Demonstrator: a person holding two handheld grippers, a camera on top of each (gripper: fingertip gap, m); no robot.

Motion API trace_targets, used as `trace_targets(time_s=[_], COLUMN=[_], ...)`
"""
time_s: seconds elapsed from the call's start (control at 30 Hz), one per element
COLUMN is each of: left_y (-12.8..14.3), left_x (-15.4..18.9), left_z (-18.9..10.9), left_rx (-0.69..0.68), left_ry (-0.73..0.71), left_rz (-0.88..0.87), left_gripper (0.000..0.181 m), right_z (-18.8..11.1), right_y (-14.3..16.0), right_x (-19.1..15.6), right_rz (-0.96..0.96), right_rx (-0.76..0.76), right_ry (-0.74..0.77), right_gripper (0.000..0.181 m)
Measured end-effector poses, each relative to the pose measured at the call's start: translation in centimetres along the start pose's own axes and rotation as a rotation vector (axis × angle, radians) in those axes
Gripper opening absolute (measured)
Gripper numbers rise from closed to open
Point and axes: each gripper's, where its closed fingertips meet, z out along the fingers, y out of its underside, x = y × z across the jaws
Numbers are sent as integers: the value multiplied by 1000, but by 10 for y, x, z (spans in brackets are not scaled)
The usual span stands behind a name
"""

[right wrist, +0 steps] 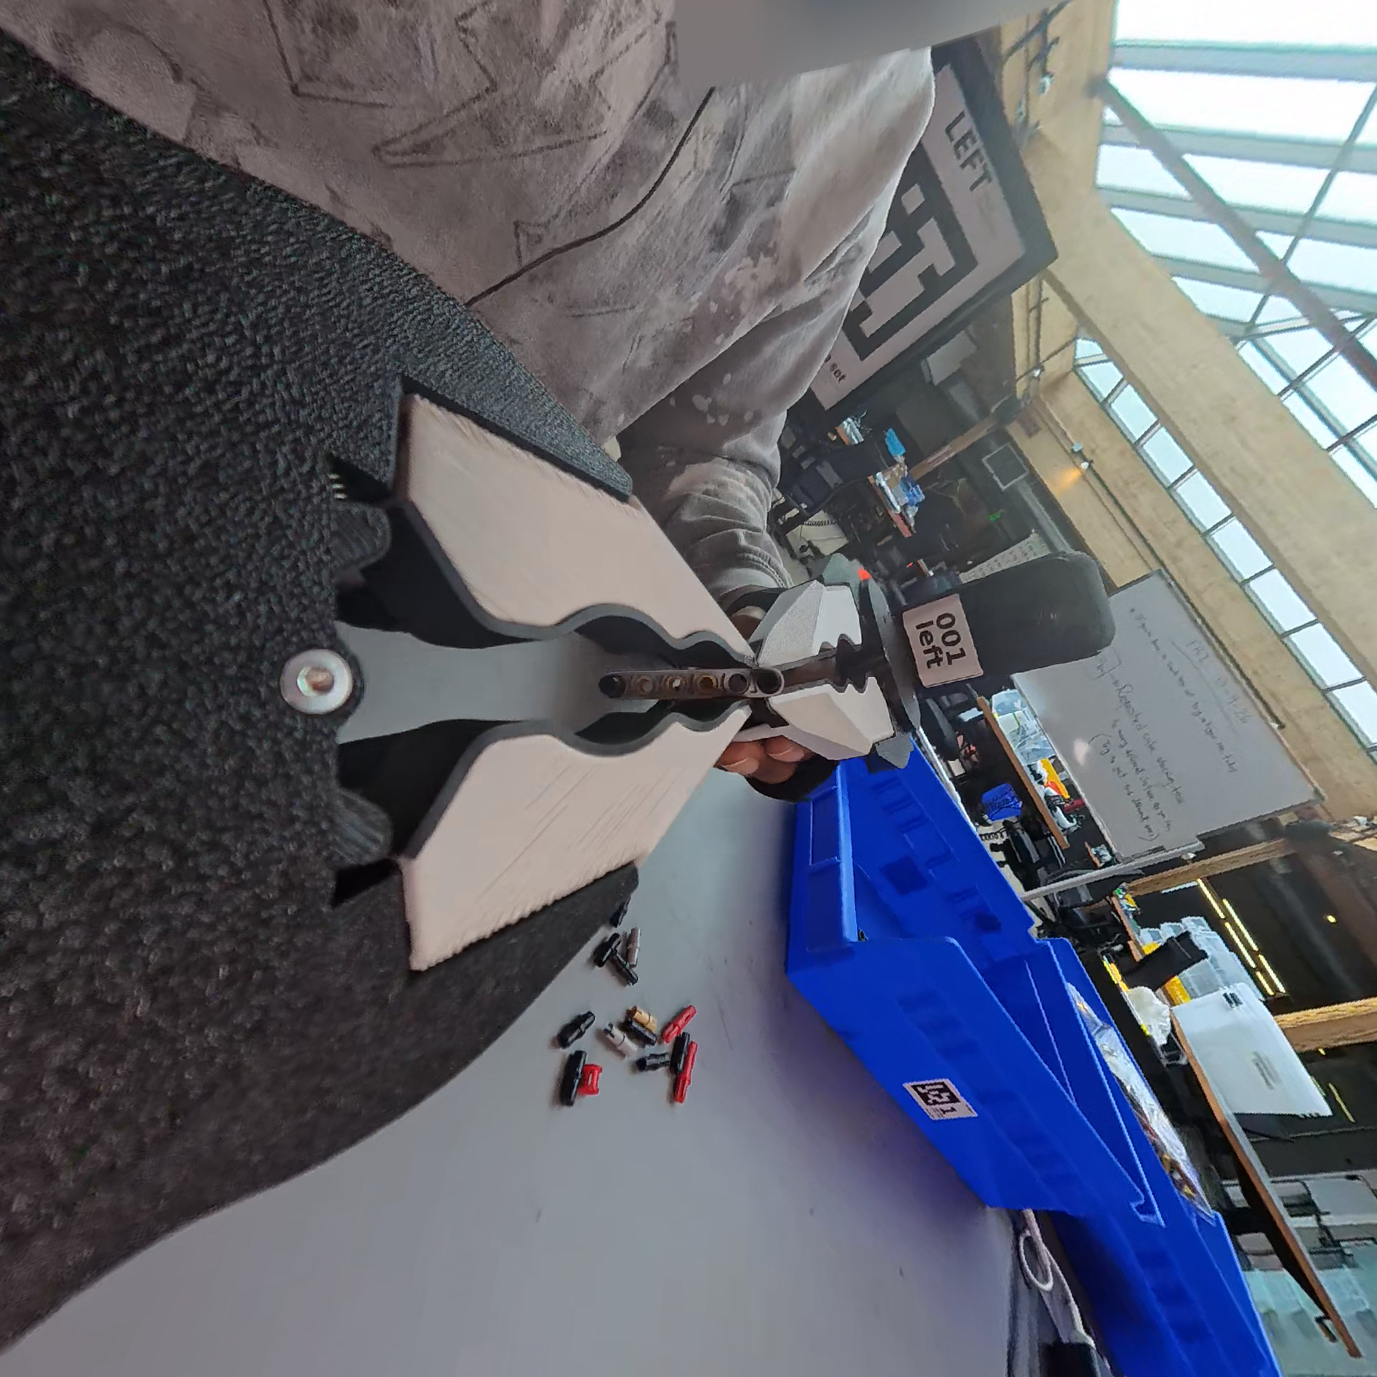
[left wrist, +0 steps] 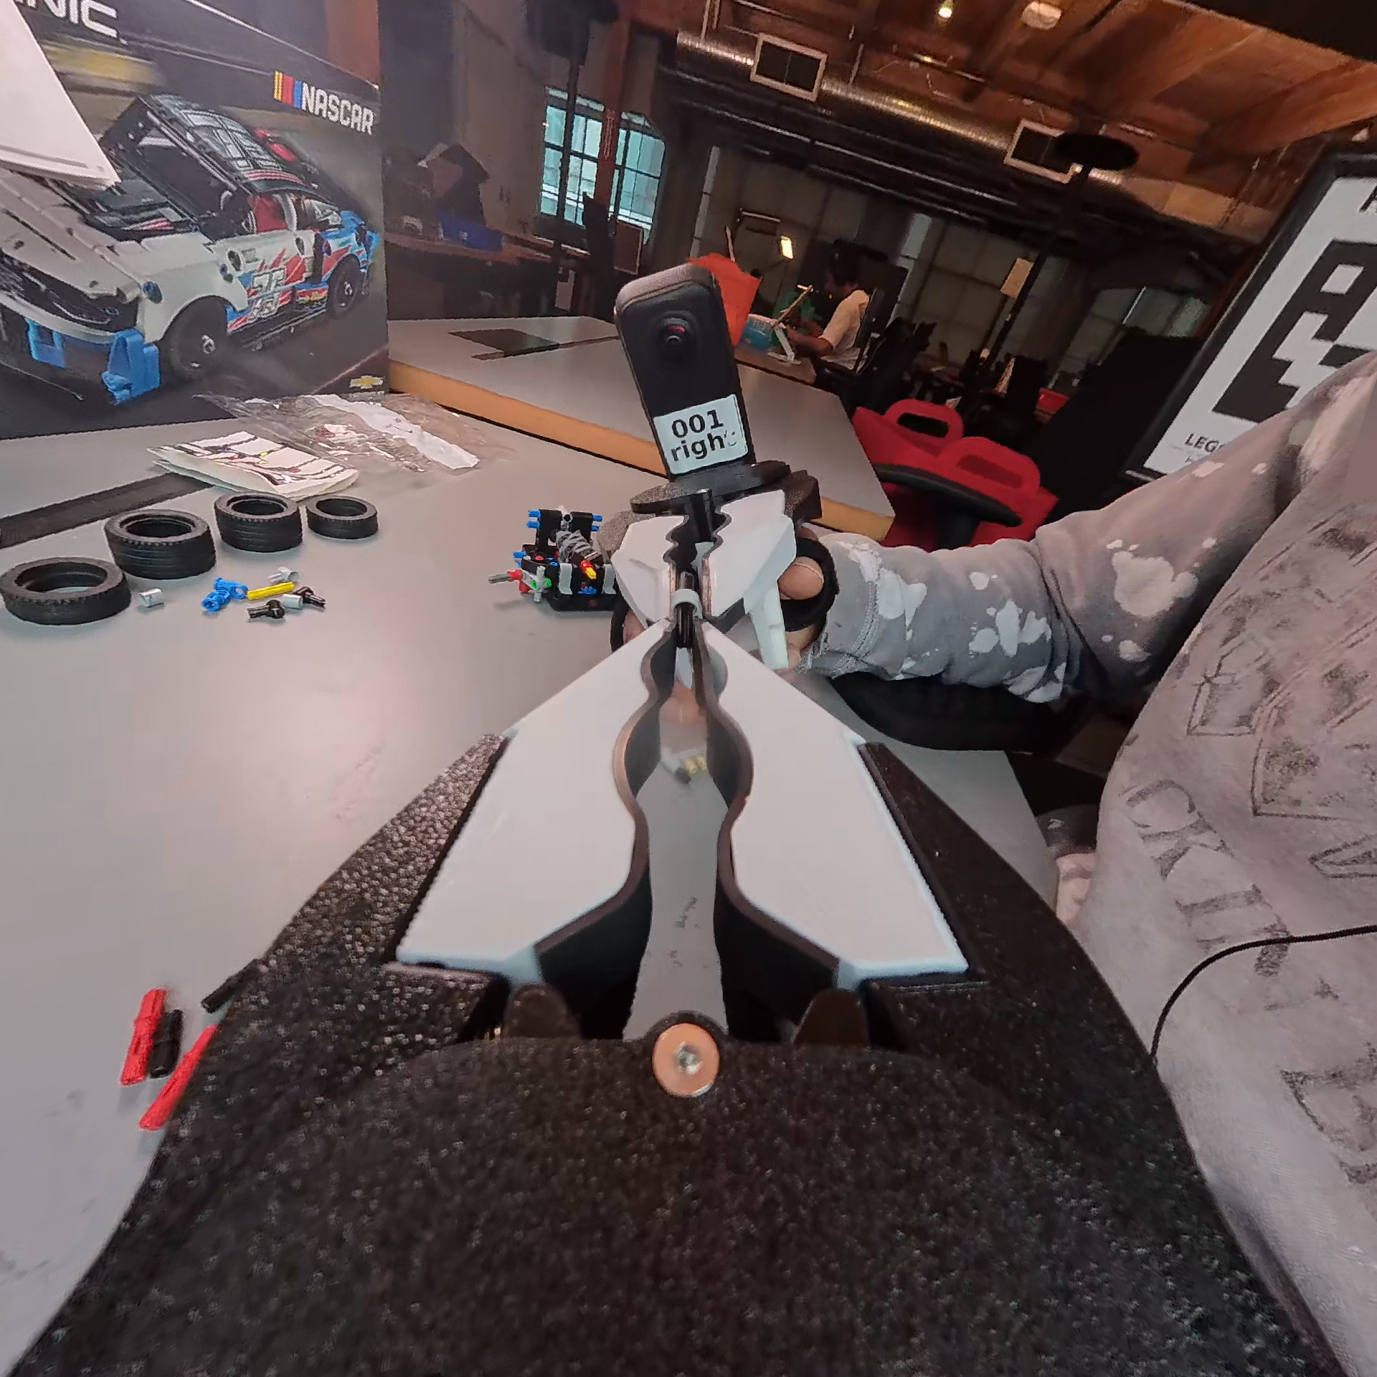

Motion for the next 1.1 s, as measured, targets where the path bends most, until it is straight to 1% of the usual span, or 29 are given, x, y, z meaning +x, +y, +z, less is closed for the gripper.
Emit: trace_targets(time_s=[0.13, 0.2, 0.33, 0.43, 0.5, 0.53, 0.6, 0.67, 0.73, 0.8, 0.83, 0.87, 0.9, 1.0, 1.1], left_y=[1, 4, 9, 10, 6, 3, -1, 1, 9, 13, 15, 16, 16, 14, 15], left_x=[3, 3, 3, 3, 3, 3, 6, 5, 6, 11, 13, 15, 16, 14, 13], left_z=[1, 1, 2, 3, 2, 1, -2, -2, 3, 9, 11, 11, 10, 6, 5], left_rx=[-17, -34, -59, -53, -20, -1, 24, 10, -26, -53, -69, -82, -86, -86, -96], left_ry=[-6, -5, -7, 21, 43, 56, 101, 116, 108, 107, 110, 112, 108, 95, 92], left_rz=[53, 74, 80, 25, -23, -41, -82, -116, -110, -89, -73, -57, -42, -21, -22], left_gripper=[3, 3, 3, 4, 4, 9, 30, 35, 40, 36, 27, 12, 8, 7, 7], right_z=[-2, -2, -1, -2, -2, -3, -5, -6, -2, 5, 7, 9, 9, 5, 1], right_y=[1, 4, 9, 10, 6, 2, -5, -7, -7, -5, -2, 0, -1, -6, -13], right_x=[-1, -3, 0, 0, -3, -3, -3, -4, -9, -12, -12, -12, -13, -14, -13], right_rz=[-202, -265, -301, -286, -286, -278, -261, -253, -239, -230, -238, -253, -260, -253, -243], right_rx=[-44, -77, -115, -119, -94, -70, -34, -17, 5, 10, 0, -12, -10, 11, 41], right_ry=[82, 98, 131, 123, 113, 111, 116, 113, 89, 75, 80, 83, 81, 79, 85], right_gripper=[11, 12, 11, 11, 8, 7, 7, 7, 7, 7, 7, 8, 7, 12, 13])
